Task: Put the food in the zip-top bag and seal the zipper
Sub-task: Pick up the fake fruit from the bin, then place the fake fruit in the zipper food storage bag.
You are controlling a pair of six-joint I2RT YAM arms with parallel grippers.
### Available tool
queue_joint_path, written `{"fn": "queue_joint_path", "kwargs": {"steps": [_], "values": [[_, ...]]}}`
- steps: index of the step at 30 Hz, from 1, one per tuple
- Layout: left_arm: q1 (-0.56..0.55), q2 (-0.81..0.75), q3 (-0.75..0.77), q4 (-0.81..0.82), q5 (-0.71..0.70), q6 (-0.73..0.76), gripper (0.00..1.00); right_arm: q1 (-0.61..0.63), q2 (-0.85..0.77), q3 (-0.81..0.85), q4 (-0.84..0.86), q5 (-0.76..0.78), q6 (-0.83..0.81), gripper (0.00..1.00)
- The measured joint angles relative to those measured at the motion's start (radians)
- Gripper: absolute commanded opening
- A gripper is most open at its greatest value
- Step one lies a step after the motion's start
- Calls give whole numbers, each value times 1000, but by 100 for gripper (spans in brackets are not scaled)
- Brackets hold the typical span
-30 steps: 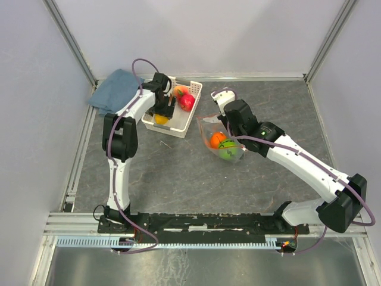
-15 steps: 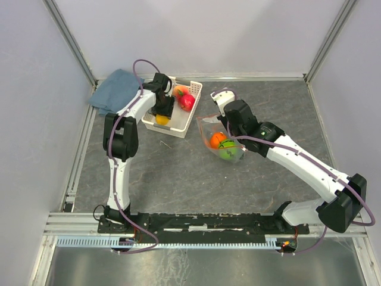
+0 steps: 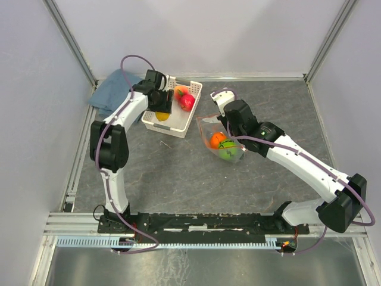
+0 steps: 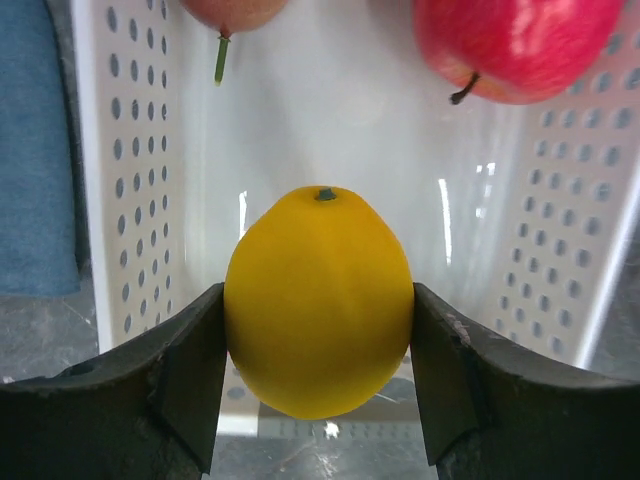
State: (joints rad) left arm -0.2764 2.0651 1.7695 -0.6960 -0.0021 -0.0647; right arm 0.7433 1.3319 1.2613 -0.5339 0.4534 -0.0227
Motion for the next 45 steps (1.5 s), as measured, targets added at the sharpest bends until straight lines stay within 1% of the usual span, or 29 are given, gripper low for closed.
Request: {"fn": "queue_joint_path", "kwargs": {"steps": [7,13,18,27,31,35,41,45], "values": [[-7,-226,-174,112,49,-64,42,0,3,0,0,0,1,1],[-50,-470,-413,278,96,-117,42,0,4,0,0,0,2,1],[-127,-665,-566,413,122,-133,43,0,4,0,-1,-1,3,1],[-300,-941,-742,623,182,-112,43,0,4,0,-2,-9,3,1],[-369,-1006,-821,717,227,-72,43,0,4,0,-2,-17,6,1],[-435,-1027,-880,815,266,4,42,0,4,0,-2,-31,7,1],[-511,-1019,-928,932,296,129,43,0,4,0,-2,-42,10,1],[-540,-975,-934,1009,303,232,43,0,4,0,-2,-51,10,1]]}}
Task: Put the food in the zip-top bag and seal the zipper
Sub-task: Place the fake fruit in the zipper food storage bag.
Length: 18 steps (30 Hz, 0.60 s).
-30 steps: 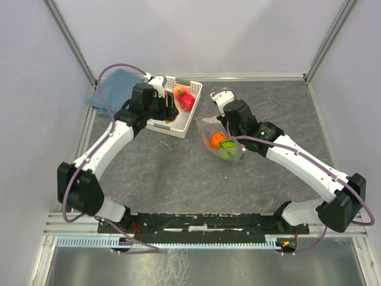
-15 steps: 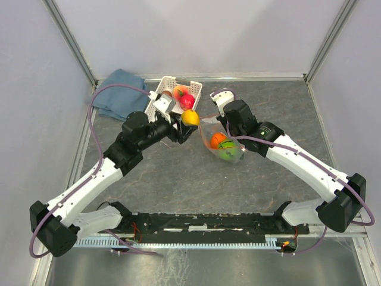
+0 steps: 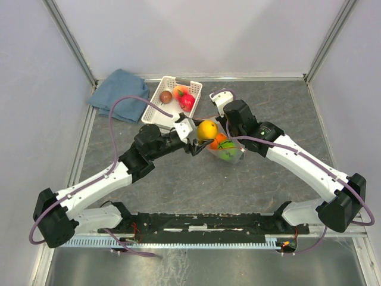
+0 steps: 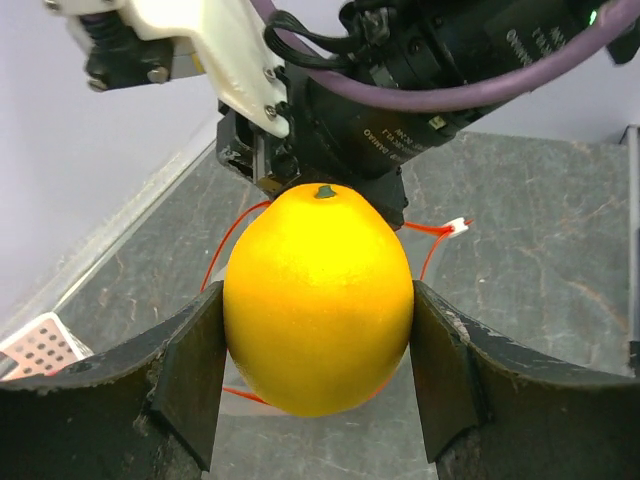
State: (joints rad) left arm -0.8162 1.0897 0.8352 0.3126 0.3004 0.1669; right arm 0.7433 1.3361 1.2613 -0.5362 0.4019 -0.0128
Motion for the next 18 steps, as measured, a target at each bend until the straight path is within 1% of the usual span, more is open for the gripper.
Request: {"fn": "queue_joint_path", "kwargs": {"steps": [4,8,14,18], "values": [[-5,48,-9,52,17,93,44,0,0,0,0,-3,0,1],[-5,74,-37,105,24,157,46,0,-2,0,-1,-6,0,1],[-6,124,-57,167,17,209,49,-5,-6,0,-2,-10,0,1],[-5,157,-57,179,6,217,55,-7,-9,0,-3,-10,0,1]]}}
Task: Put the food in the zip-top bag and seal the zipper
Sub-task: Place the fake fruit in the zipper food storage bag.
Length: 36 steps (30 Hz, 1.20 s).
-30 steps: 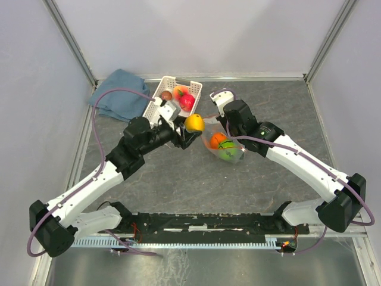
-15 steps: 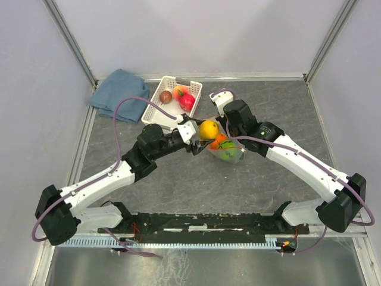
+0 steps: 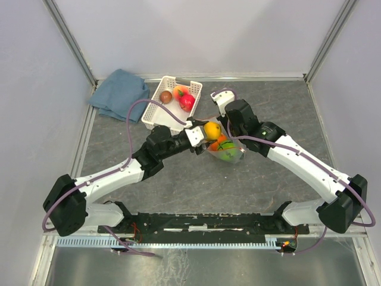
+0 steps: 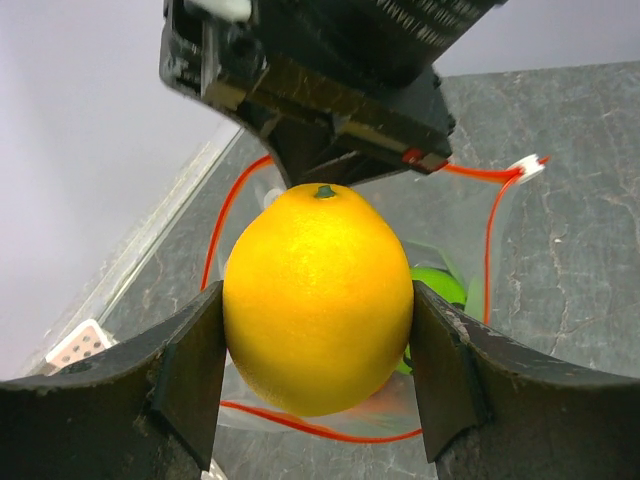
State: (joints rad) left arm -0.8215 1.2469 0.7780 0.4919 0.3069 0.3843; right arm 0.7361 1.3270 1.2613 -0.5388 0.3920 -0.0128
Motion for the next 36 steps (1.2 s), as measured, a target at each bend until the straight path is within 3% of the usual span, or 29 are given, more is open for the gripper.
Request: {"fn": "queue_joint_path", "kwargs": {"steps": [5,12,28,36], "values": [[-1,21,-17,22,-66,0,70,-2,-4,-1,0,-3,0,2],[-1,50,-17,34,-145,-1,81,-5,-7,-7,1,-8,0,2],[-1,66,-13,8,-230,-29,86,-6,-10,-9,0,-18,0,2],[-1,-48,33,-149,-321,-160,90,-10,-10,-9,0,-18,0,2]]}}
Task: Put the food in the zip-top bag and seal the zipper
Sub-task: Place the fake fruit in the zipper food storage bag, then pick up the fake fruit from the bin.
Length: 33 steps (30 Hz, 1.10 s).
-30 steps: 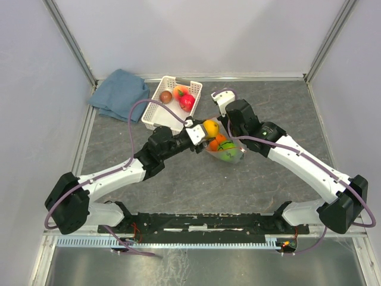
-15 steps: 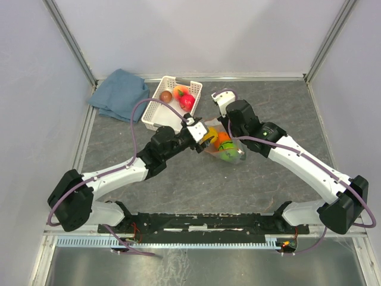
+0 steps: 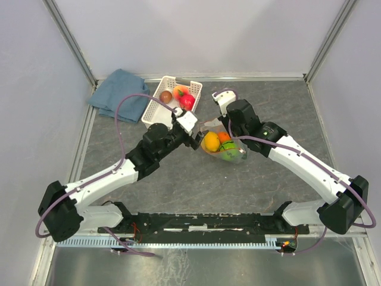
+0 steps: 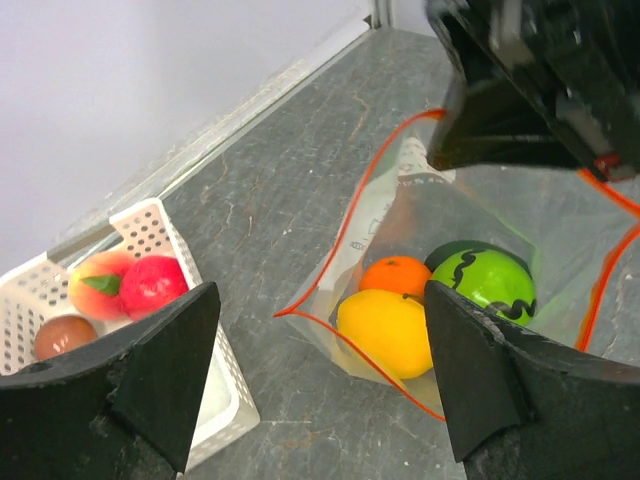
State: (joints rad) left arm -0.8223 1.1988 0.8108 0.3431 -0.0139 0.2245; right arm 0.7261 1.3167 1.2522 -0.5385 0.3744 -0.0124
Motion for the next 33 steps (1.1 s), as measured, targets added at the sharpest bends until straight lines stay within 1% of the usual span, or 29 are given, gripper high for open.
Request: {"fn": "queue_joint_path", "kwargs": {"steps": [2,5,8,10,13,18,23,28,33], "values": [[0,-20,23,-35,-37,-31,90,-2,0,0,0,0,0,1],[1,-37,68,-102,-109,-80,95,-4,0,0,0,1,1,2],[14,-39,96,-156,-175,-133,95,-7,0,0,0,2,5,2],[42,-36,111,-197,-203,-177,95,-9,0,0,0,3,7,2],[118,-11,141,-249,-213,-255,95,-12,0,0,0,3,7,2],[252,62,183,-297,-177,-382,96,-16,-2,0,0,3,7,2],[327,166,233,-320,-144,-471,97,-21,-2,0,0,3,7,2],[396,313,314,-330,-101,-551,98,-25,-2,0,0,3,7,2],[453,500,436,-342,-41,-616,99,-33,-2,-6,1,3,7,1]]}}
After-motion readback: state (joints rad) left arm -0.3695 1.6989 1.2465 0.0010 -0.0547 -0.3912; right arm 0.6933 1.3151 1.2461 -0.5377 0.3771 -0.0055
